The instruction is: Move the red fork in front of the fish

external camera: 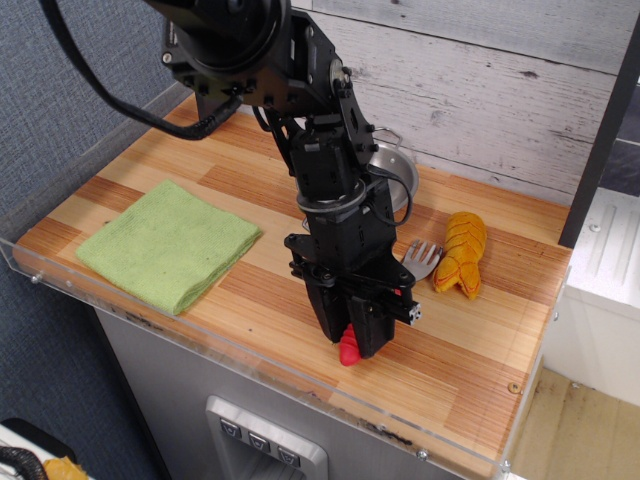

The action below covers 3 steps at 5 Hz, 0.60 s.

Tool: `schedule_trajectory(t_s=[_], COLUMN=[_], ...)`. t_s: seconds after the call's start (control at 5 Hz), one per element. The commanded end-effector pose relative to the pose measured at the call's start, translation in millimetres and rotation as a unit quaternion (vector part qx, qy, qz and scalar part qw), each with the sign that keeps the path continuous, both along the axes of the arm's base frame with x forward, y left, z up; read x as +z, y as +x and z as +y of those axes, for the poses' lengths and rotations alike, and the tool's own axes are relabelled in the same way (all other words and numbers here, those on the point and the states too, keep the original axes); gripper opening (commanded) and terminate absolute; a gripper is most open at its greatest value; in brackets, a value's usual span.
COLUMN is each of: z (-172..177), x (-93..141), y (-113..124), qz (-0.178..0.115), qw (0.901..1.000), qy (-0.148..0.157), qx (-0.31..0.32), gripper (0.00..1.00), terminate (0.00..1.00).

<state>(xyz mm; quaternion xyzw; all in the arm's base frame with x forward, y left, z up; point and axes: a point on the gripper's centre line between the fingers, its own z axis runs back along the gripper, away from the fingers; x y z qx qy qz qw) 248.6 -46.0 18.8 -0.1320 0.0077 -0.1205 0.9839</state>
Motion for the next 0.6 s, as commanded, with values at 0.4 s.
schedule_trajectory(t_s=[0.4], z=[9.2], x=[106.0], y=[-5.2], qz=[-0.114], qw=[0.9901], qy=[0.075], qx=[0.032], gripper=[1.00], terminate=[0.00])
